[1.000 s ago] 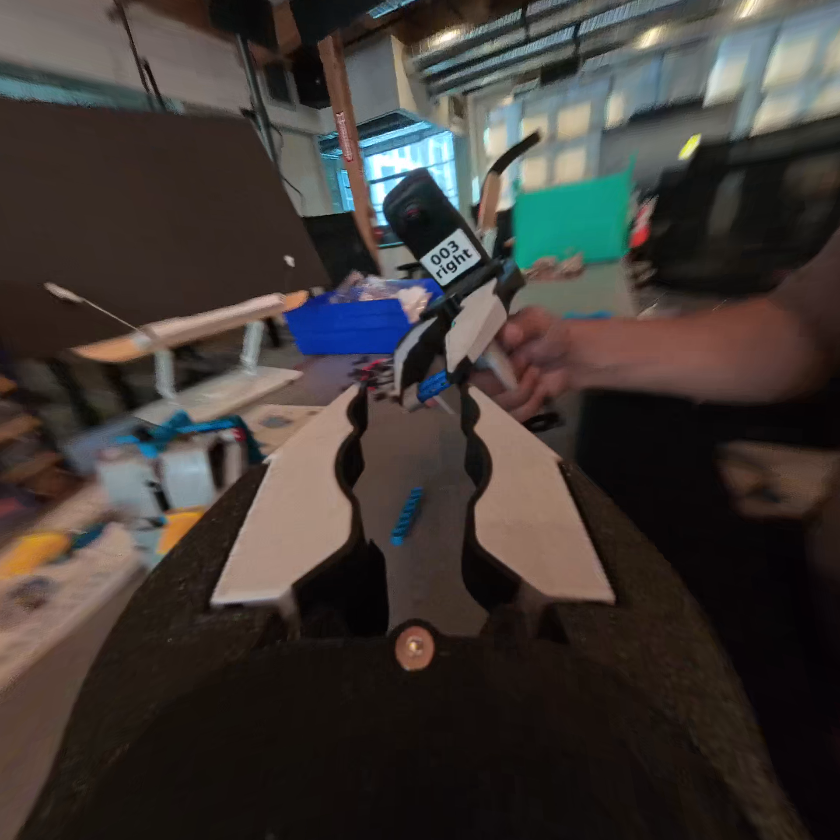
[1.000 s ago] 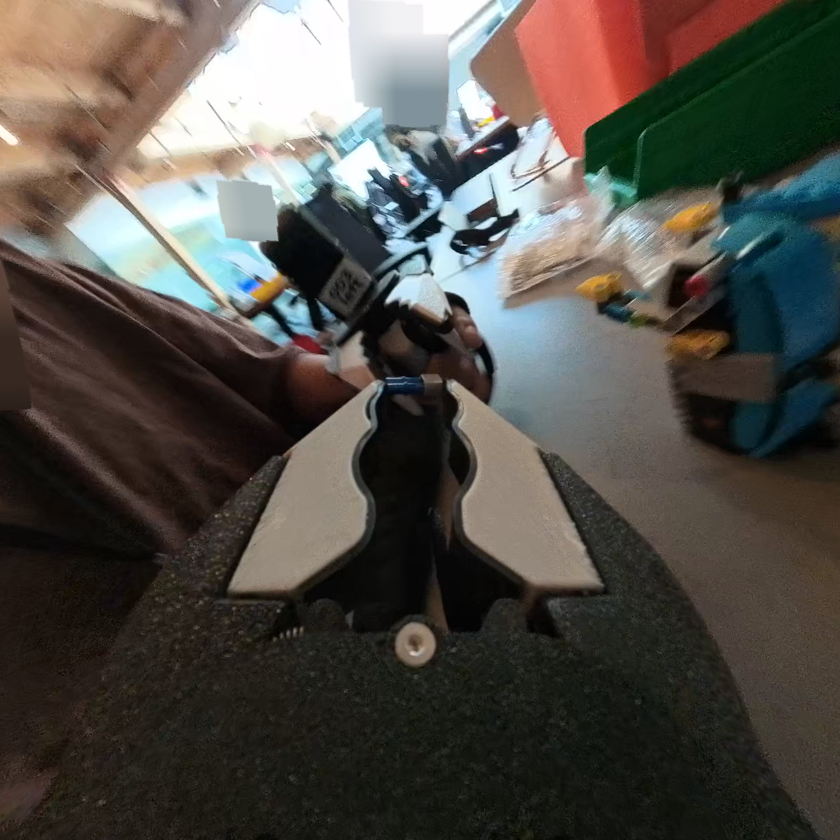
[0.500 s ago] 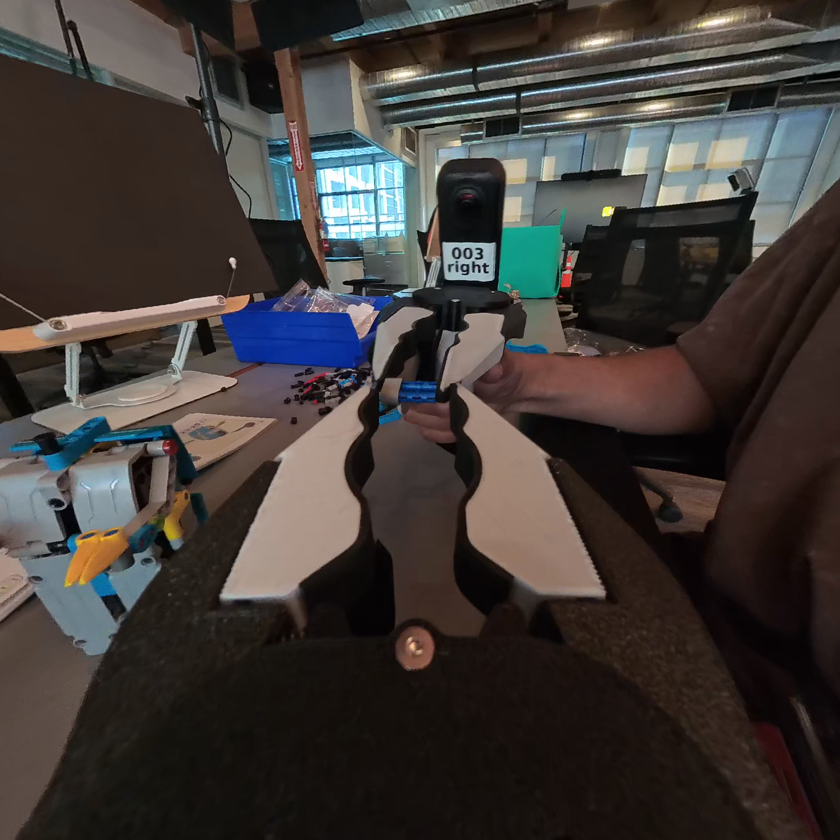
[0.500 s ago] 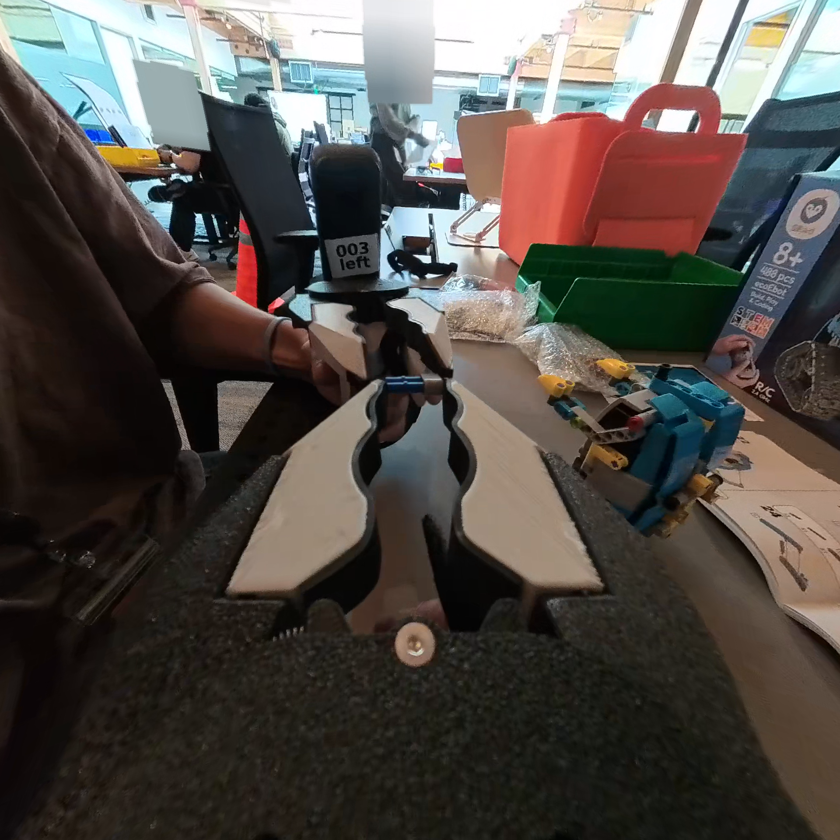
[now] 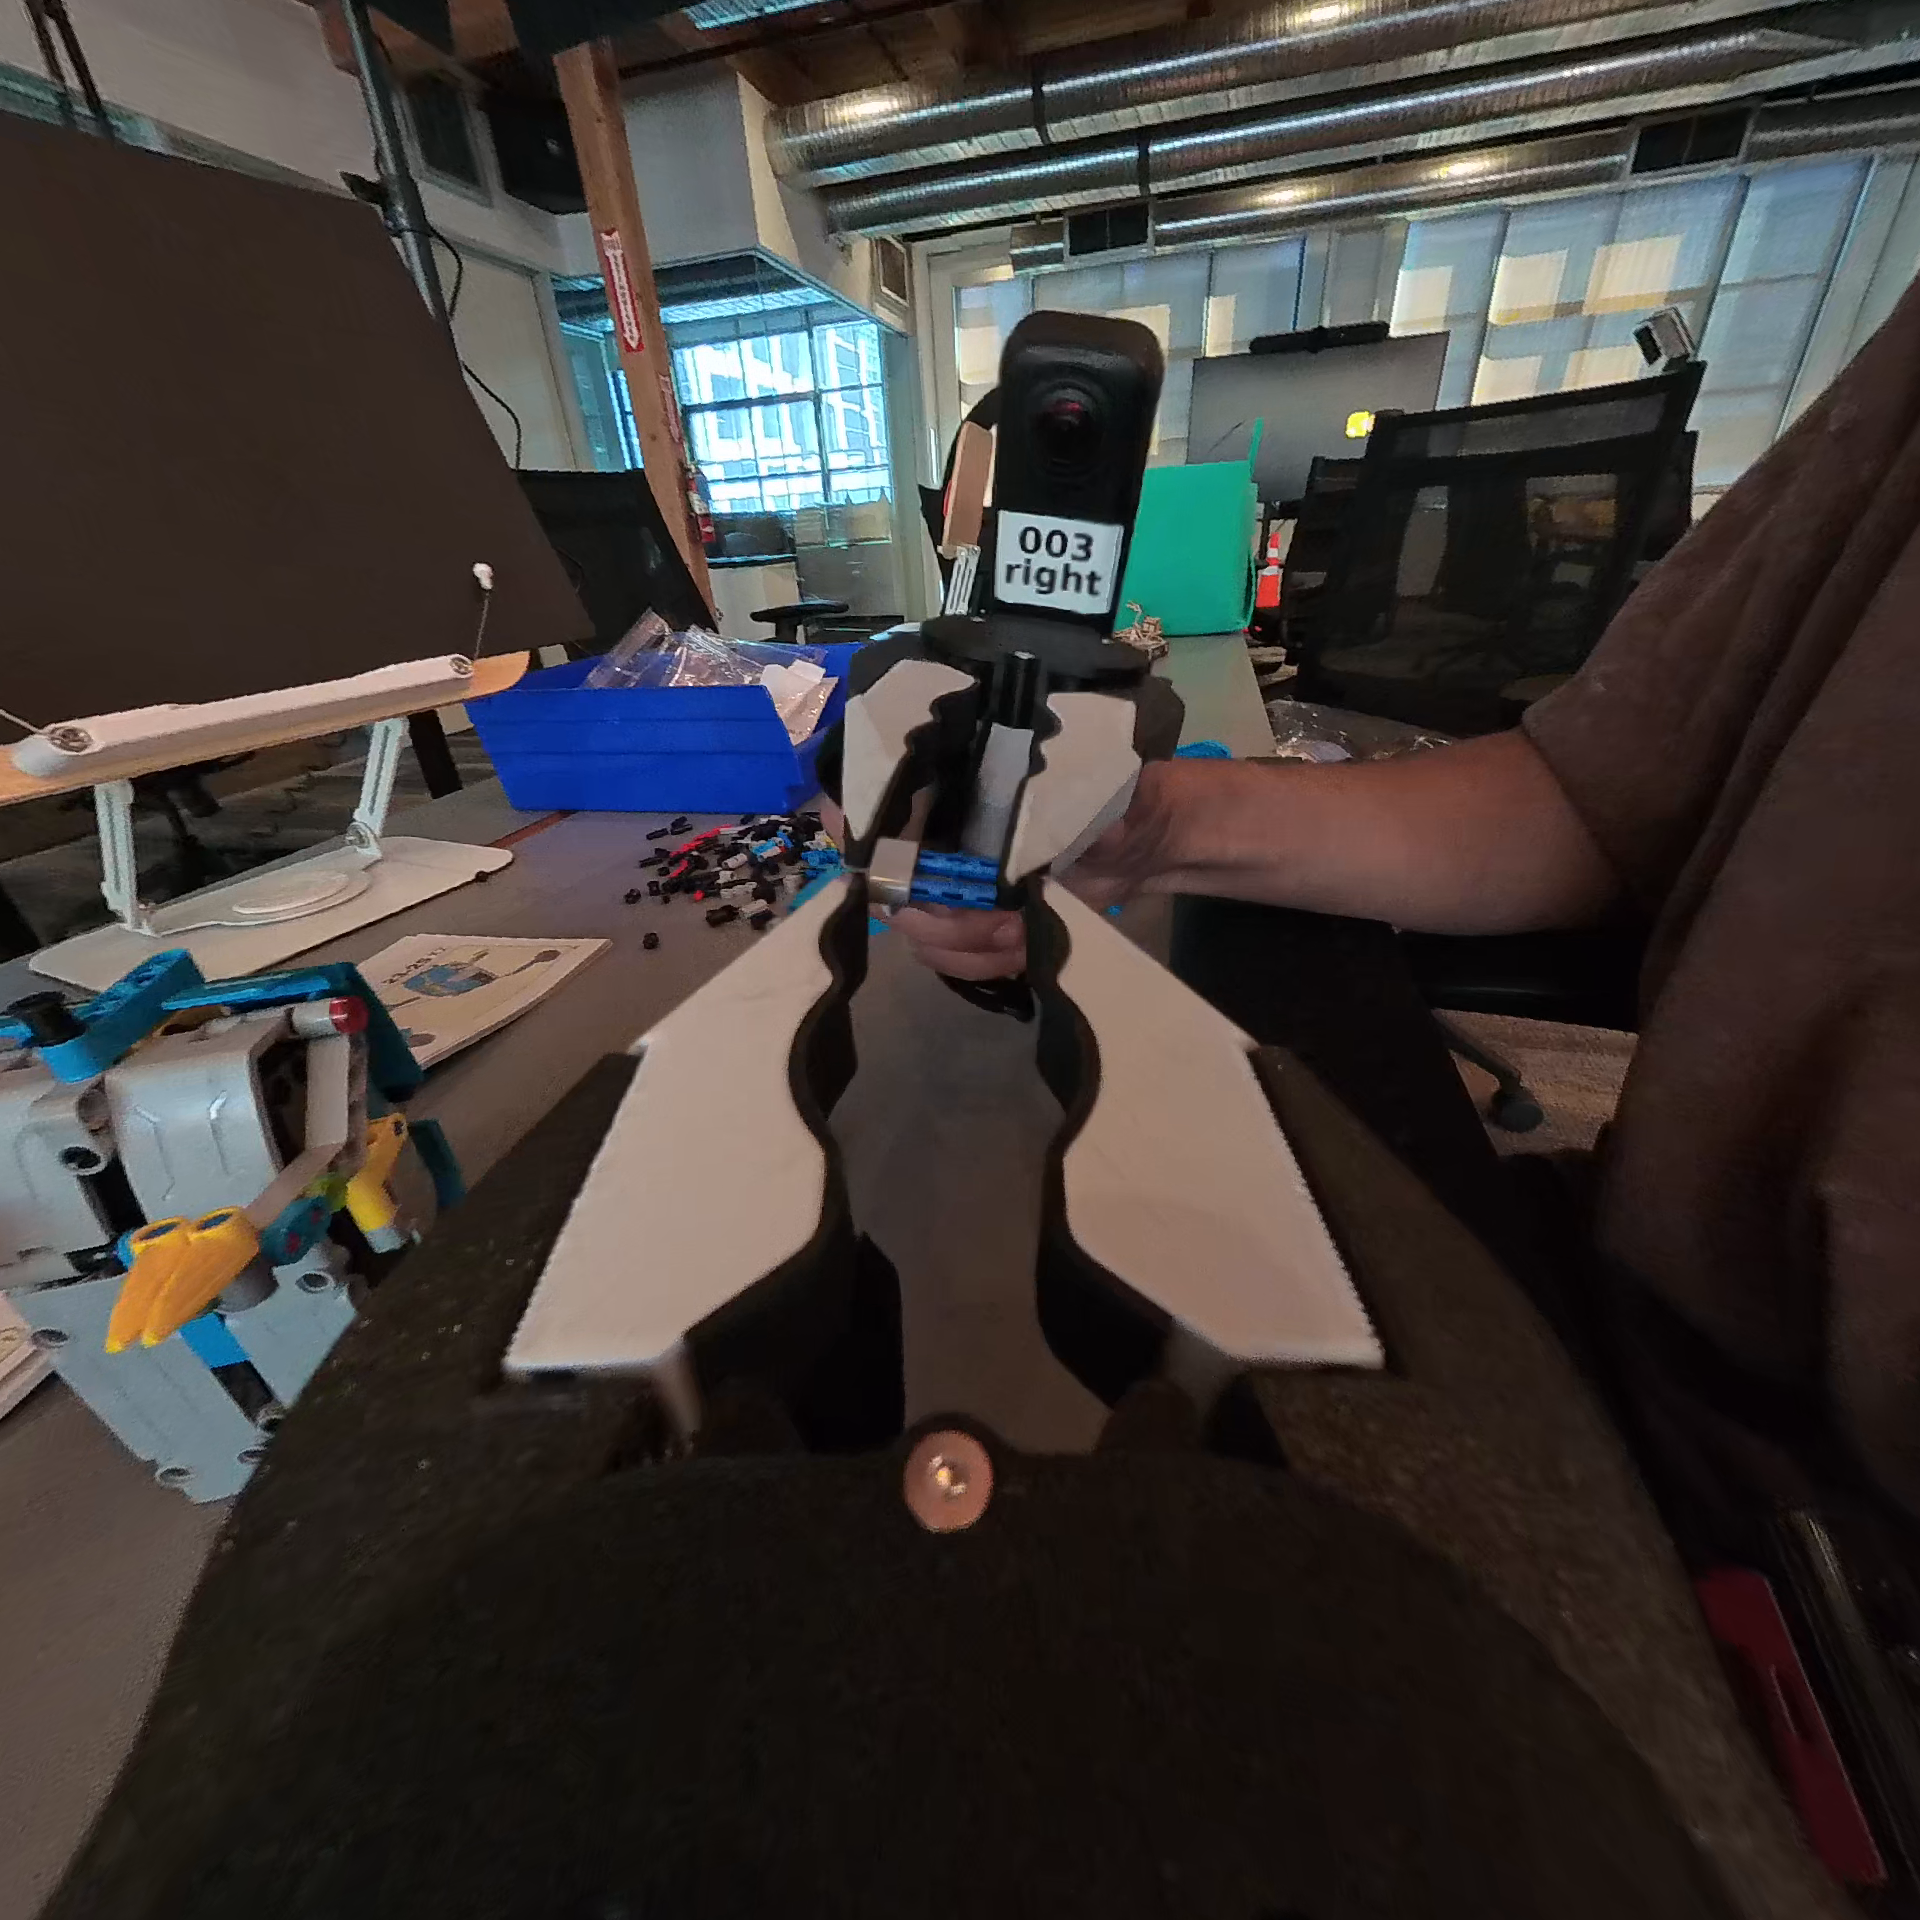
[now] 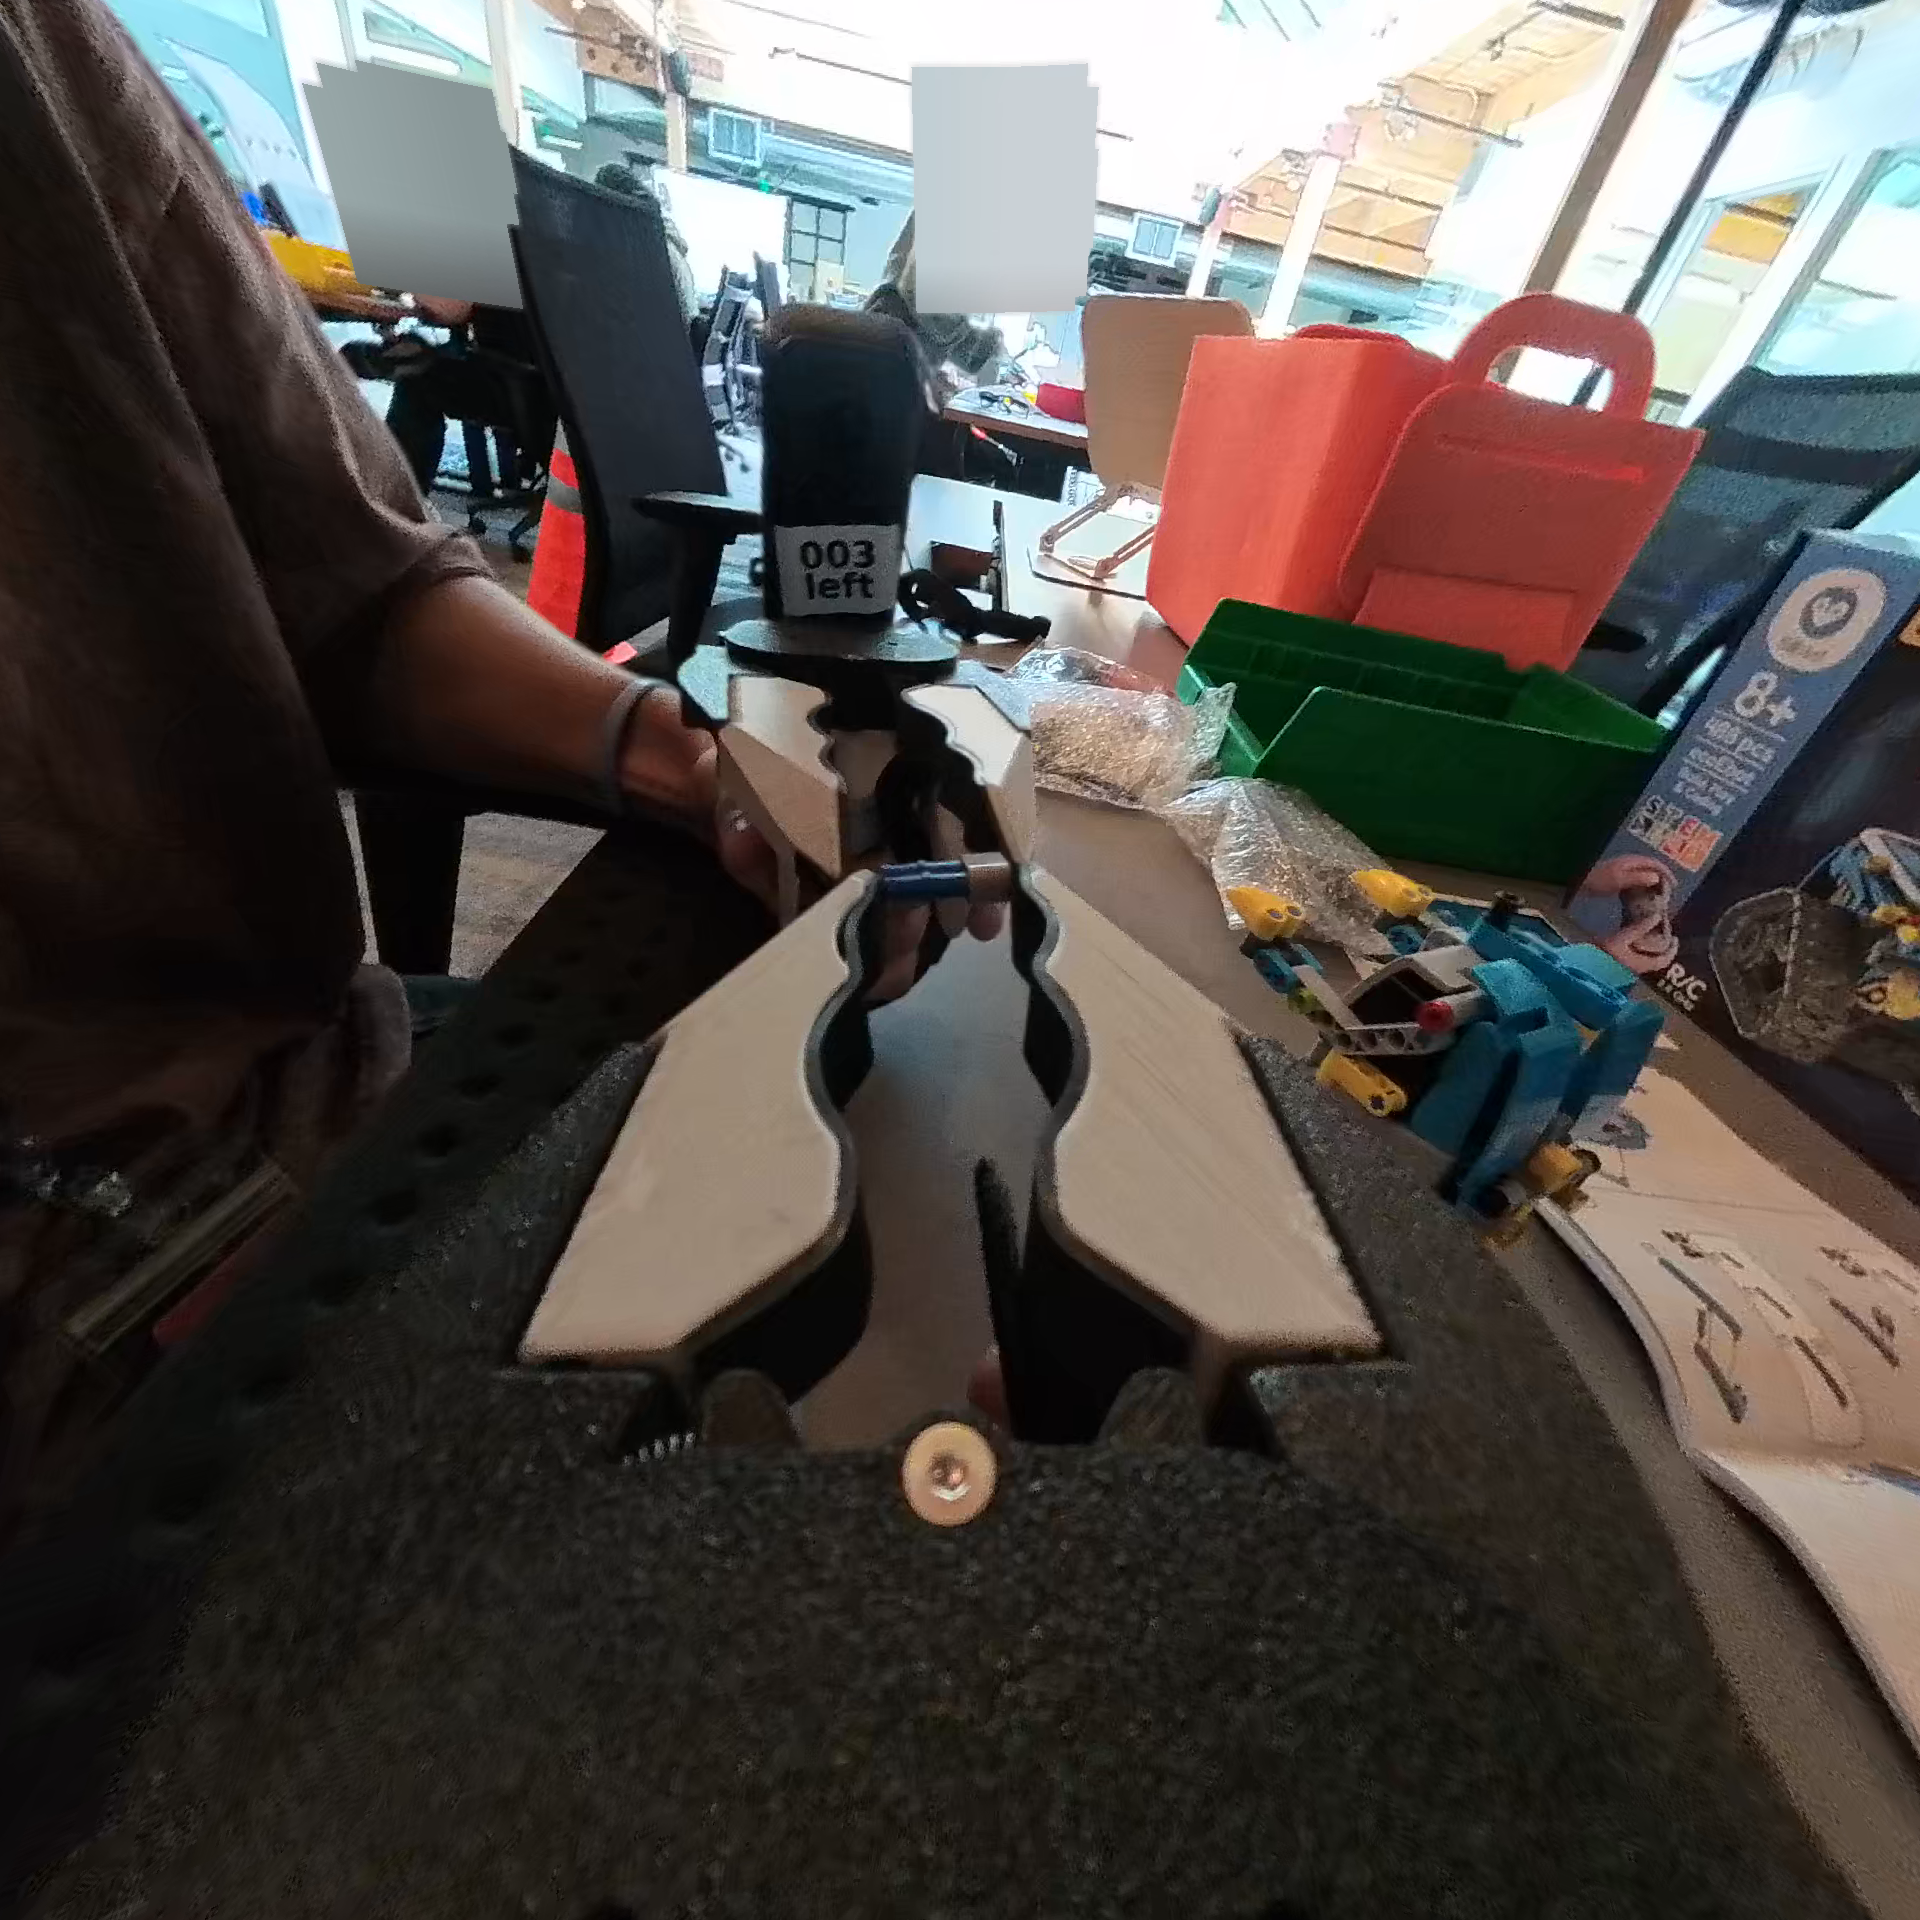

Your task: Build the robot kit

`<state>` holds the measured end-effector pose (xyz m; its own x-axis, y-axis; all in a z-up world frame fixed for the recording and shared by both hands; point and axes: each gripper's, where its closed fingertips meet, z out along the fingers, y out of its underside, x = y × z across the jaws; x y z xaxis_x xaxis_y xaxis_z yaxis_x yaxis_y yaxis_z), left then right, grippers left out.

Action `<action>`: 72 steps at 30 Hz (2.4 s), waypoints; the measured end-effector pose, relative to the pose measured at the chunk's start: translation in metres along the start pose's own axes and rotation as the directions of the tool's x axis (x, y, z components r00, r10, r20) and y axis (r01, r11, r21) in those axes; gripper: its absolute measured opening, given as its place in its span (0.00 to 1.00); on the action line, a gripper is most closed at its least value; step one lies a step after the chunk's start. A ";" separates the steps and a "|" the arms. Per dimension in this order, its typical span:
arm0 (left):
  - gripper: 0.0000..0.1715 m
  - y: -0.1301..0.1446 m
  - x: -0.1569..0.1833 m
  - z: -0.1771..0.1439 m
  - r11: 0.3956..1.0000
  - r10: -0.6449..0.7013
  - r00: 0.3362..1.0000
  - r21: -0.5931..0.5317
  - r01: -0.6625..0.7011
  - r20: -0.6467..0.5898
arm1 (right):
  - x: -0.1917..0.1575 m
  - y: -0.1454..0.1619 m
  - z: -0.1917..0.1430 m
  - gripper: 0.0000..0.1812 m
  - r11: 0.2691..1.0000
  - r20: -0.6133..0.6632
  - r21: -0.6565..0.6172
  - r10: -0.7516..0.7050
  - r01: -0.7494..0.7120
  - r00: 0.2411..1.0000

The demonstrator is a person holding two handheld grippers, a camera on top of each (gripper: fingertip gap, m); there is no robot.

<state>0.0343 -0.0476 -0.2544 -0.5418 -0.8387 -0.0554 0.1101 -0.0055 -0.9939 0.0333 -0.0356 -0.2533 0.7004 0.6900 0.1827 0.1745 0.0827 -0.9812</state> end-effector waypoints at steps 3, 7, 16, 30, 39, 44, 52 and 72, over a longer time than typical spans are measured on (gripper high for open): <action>0.17 0.001 0.003 0.000 1.000 0.006 1.000 -0.003 -0.006 -0.019 | -0.005 0.001 0.001 0.13 1.000 0.039 0.003 0.014 -0.014 0.999; 0.16 0.003 0.005 0.000 1.000 0.011 1.000 -0.011 -0.012 -0.028 | -0.006 0.003 -0.001 0.13 0.999 0.065 0.001 0.034 -0.034 0.997; 0.14 0.003 0.009 -0.002 1.000 0.001 0.998 -0.011 -0.001 -0.068 | -0.013 0.003 -0.002 0.14 0.982 0.157 0.025 0.183 -0.189 0.971; 0.14 0.004 0.009 -0.002 1.000 -0.012 0.997 -0.015 0.011 -0.081 | -0.013 0.004 -0.002 0.14 0.977 0.157 0.019 0.206 -0.211 0.966; 0.13 0.005 0.005 -0.003 0.997 0.069 0.997 -0.039 -0.071 -0.030 | -0.009 0.005 -0.001 0.13 0.996 0.095 -0.022 0.092 -0.090 0.991; 0.13 0.010 0.005 -0.003 0.995 0.050 0.998 -0.083 -0.052 -0.025 | -0.011 0.010 -0.002 0.12 0.996 0.097 -0.062 0.072 -0.066 0.993; 0.13 0.005 0.006 -0.003 0.990 -0.129 0.989 -0.068 0.124 -0.074 | -0.012 0.005 -0.001 0.12 0.994 0.103 -0.047 0.099 -0.095 0.990; 0.05 -0.011 -0.010 -0.010 0.771 -0.615 0.740 -0.013 0.636 -0.270 | -0.004 -0.002 0.011 0.13 0.832 -0.168 -0.199 -0.550 0.518 0.818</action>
<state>0.0306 -0.0340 -0.2435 -0.6940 -0.4705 0.5449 -0.2708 -0.5307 -0.8031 0.0227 -0.0304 -0.2523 0.5931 0.3983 0.6997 0.6458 0.2836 -0.7088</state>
